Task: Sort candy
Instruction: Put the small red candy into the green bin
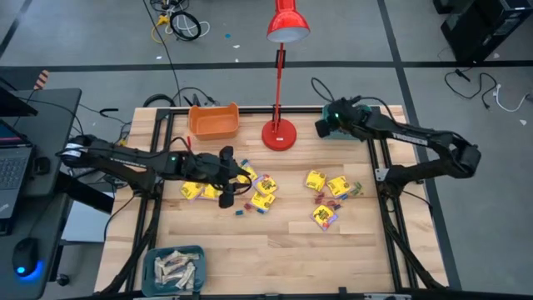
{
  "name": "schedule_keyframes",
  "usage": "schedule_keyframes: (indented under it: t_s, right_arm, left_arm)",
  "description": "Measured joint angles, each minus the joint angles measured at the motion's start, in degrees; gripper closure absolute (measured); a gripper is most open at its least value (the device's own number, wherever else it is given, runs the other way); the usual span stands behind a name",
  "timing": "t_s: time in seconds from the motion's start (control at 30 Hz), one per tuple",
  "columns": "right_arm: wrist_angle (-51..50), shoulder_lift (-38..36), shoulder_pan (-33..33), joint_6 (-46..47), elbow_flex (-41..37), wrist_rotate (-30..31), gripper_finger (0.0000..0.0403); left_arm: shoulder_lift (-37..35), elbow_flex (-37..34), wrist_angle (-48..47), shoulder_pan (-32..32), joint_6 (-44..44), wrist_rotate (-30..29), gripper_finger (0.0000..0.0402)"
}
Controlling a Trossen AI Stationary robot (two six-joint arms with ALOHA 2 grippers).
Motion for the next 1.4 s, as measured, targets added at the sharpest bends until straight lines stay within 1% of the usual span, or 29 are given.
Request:
schedule_keyframes:
  t_s: [0.2, 0.3, 0.5, 0.7, 0.83, 0.97, 1.17, 1.4]
  right_arm:
    - [0.3, -5.84, 11.39, -3.33, 0.02, -0.48, 0.0315]
    - [0.3, -7.33, 17.15, -5.87, 0.02, -3.05, 0.0315]
    - [0.1, -6.68, 27.26, -10.99, 0.02, -8.56, 0.0315]
    - [-0.28, -3.66, 34.88, -11.98, 0.02, -9.47, 0.0315]
    - [-0.34, -0.69, 38.15, -10.91, 0.02, -9.46, 0.0315]
    - [-2.23, 2.88, 39.98, -7.25, 0.02, -9.48, 0.0315]
    - [-2.92, 7.52, 41.22, -2.8, 0.02, -9.13, 0.0311]
    - [-2.94, 11.1, 41.57, -2.23, 0.02, -8.91, 0.0296]
  left_arm:
    - [-3.2, 0.28, -8.75, -2.22, -0.21, -1.14, 0.0234]
    - [-3.97, 0.28, -13.07, -2.43, -1.47, -3.28, 0.0234]
    - [-3.99, 0.28, -23.02, -2.5, -5.38, -3.86, 0.0234]
    - [-3.99, 0.28, -29.4, -2.5, -7.3, -4.76, 0.0234]
    - [-3.99, 0.28, -31.16, -2.79, -7.87, -4.76, 0.0234]
    - [-3.99, 0.28, -31.3, -3.74, -7.87, -4.82, 0.0234]
    - [-3.99, 0.28, -31.02, -5.0, -9.02, -7.51, 0.0234]
    - [-3.99, 0.28, -30.97, -5.87, -10.45, -9.02, 0.0234]
